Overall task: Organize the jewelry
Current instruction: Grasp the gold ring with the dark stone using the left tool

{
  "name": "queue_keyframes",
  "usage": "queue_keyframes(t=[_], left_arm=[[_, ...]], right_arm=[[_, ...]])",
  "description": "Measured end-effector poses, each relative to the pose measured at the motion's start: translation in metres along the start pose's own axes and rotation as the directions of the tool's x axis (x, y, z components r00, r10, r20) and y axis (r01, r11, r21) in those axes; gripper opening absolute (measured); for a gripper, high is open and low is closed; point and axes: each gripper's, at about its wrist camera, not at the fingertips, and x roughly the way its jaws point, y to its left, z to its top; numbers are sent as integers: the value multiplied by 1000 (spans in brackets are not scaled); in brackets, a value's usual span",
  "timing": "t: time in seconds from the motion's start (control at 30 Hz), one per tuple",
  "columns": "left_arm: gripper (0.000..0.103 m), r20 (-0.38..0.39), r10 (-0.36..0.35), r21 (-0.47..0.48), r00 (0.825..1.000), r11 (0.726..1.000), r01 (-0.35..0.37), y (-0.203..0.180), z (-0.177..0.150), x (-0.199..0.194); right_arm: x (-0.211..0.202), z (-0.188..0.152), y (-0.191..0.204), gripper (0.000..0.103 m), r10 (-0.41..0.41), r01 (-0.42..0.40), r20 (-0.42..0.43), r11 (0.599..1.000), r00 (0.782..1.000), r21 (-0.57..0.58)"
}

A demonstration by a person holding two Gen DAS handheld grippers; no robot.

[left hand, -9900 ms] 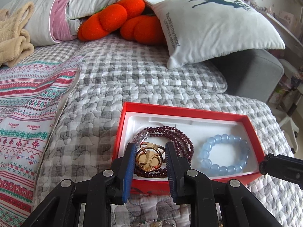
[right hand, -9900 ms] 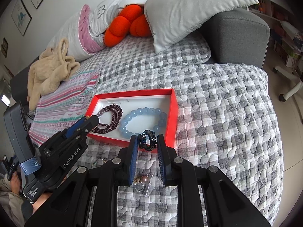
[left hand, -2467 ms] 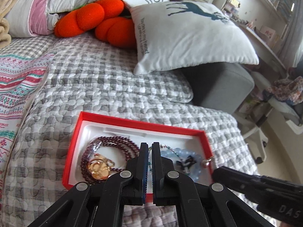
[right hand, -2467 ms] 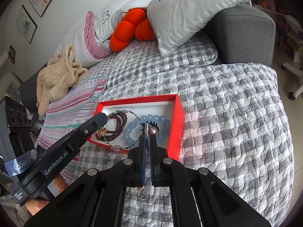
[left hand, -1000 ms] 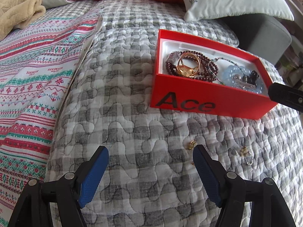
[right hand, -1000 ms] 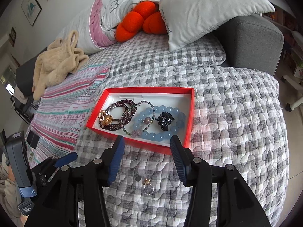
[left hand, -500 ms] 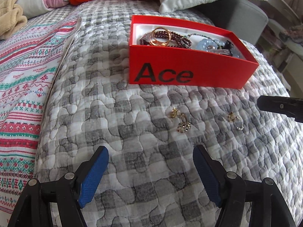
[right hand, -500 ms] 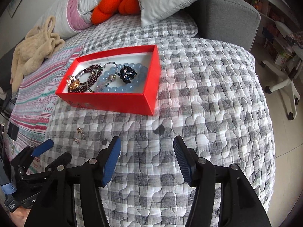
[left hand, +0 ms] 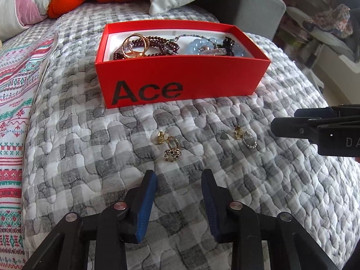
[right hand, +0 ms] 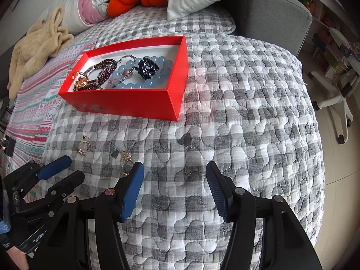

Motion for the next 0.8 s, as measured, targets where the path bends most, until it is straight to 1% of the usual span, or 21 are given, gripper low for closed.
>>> queue_keyframes(t=[0.43,0.53,0.57,0.6,0.63,0.8], left_arm=[[32,26,17,-23,1000,1000,-16,2,12,12],[26,29,28,-19,999,999,-28,2,13,14],[20,30,32,-21,999,999,-32,3,13,14],[13,31,34,-26,999,999,-33,4,14,14],[11,30,35,-33,999,999,-34,5,14,14],[11,23,25,-49,999,998,-24,9,15,9]], right_arm=[[2,-4,-1,61,-3,3,-15,1000,1000,0],[2,-4,-1,61,-2,2,-17,1000,1000,0],[2,-4,-2,61,-3,3,-17,1000,1000,-1],[2,-3,-1,61,-3,3,-17,1000,1000,0],[2,-4,-1,61,-3,3,-17,1000,1000,0],[4,-4,0,61,1,-1,-20,1000,1000,-1]])
